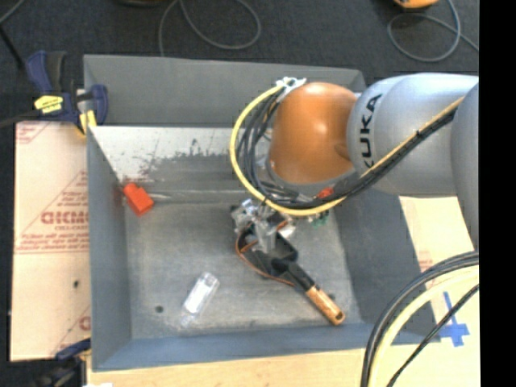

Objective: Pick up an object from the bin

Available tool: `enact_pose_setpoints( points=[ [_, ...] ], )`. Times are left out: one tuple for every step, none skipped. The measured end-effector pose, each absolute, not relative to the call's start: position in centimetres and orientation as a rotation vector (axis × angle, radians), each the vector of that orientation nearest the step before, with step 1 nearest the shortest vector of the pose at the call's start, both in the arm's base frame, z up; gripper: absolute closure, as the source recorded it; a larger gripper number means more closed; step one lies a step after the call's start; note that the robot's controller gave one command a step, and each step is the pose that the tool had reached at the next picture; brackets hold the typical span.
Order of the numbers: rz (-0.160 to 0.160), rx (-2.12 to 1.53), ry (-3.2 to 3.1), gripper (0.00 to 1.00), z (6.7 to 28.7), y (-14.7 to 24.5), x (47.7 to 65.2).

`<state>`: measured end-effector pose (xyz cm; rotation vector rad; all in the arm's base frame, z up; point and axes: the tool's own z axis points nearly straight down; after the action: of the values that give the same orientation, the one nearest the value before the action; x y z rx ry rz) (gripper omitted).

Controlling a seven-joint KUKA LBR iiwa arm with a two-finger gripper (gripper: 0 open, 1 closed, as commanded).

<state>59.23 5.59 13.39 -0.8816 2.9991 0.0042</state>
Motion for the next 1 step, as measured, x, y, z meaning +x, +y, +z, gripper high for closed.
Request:
enact_pose_setpoints(
  points=[
    [0.004,-0.881,3.000,1.00,13.39,5.58,59.23]
  ],
)
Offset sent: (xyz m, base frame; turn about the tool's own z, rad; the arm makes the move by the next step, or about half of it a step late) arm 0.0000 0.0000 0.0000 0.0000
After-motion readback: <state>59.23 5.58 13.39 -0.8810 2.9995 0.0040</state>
